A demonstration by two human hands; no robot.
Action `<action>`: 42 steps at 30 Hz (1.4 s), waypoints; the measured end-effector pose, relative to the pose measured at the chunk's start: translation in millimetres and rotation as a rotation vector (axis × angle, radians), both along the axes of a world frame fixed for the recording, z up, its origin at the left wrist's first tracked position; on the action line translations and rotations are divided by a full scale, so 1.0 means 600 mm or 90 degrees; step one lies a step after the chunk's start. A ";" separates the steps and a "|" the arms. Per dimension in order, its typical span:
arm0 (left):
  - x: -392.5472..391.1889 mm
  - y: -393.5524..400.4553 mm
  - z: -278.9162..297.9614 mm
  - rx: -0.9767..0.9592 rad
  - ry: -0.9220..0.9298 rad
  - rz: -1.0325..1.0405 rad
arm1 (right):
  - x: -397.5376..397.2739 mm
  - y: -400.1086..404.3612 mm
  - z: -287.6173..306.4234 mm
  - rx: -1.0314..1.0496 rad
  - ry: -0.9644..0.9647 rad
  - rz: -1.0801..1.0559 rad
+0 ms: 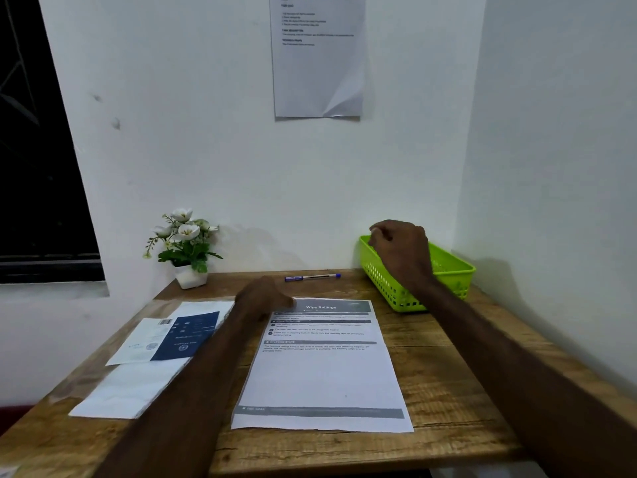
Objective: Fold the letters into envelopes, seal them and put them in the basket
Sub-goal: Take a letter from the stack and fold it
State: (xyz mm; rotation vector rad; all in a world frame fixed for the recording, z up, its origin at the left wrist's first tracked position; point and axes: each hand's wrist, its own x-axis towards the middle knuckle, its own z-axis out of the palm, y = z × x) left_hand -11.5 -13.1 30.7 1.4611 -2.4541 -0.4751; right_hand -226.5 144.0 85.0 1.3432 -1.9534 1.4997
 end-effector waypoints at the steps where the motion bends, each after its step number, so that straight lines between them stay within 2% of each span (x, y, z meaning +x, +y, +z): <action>1: 0.000 -0.002 -0.002 0.005 0.000 -0.003 | 0.010 -0.003 0.002 0.016 -0.014 0.043; 4: 0.000 -0.009 -0.009 -0.005 -0.008 -0.011 | 0.038 -0.020 0.000 0.090 -0.013 0.132; 8: -0.002 -0.008 -0.005 0.012 0.060 -0.016 | 0.069 -0.049 -0.011 0.164 0.021 0.125; 13: 0.005 -0.023 0.005 0.020 0.335 -0.027 | 0.087 -0.071 -0.044 0.129 0.044 0.051; 18: 0.028 -0.030 0.030 0.133 0.653 -0.039 | 0.072 -0.071 -0.048 0.055 0.076 0.031; 22: 0.041 -0.037 0.041 0.206 0.760 -0.063 | 0.050 -0.063 -0.041 0.019 0.015 0.065; 24: 0.042 -0.036 0.049 0.214 0.784 -0.081 | 0.039 -0.065 -0.037 0.006 -0.083 0.103; 28: 0.033 -0.026 0.056 0.244 0.864 -0.111 | 0.027 -0.057 -0.037 -0.025 -0.276 0.279; 30: 0.032 -0.021 0.058 0.278 0.881 -0.120 | 0.025 -0.051 -0.038 -0.050 -0.347 0.326; 32: 0.035 -0.021 0.057 0.335 0.843 -0.135 | 0.026 -0.047 -0.034 -0.082 -0.401 0.343; 35: 0.046 -0.023 0.044 0.437 0.688 -0.189 | 0.025 -0.047 -0.028 -0.125 -0.451 0.362; 37: 0.047 -0.024 0.030 0.453 0.621 -0.208 | 0.020 -0.047 -0.029 -0.126 -0.453 0.364; 42: 0.040 -0.032 0.021 0.484 0.676 -0.193 | 0.016 -0.039 -0.023 -0.112 -0.445 0.403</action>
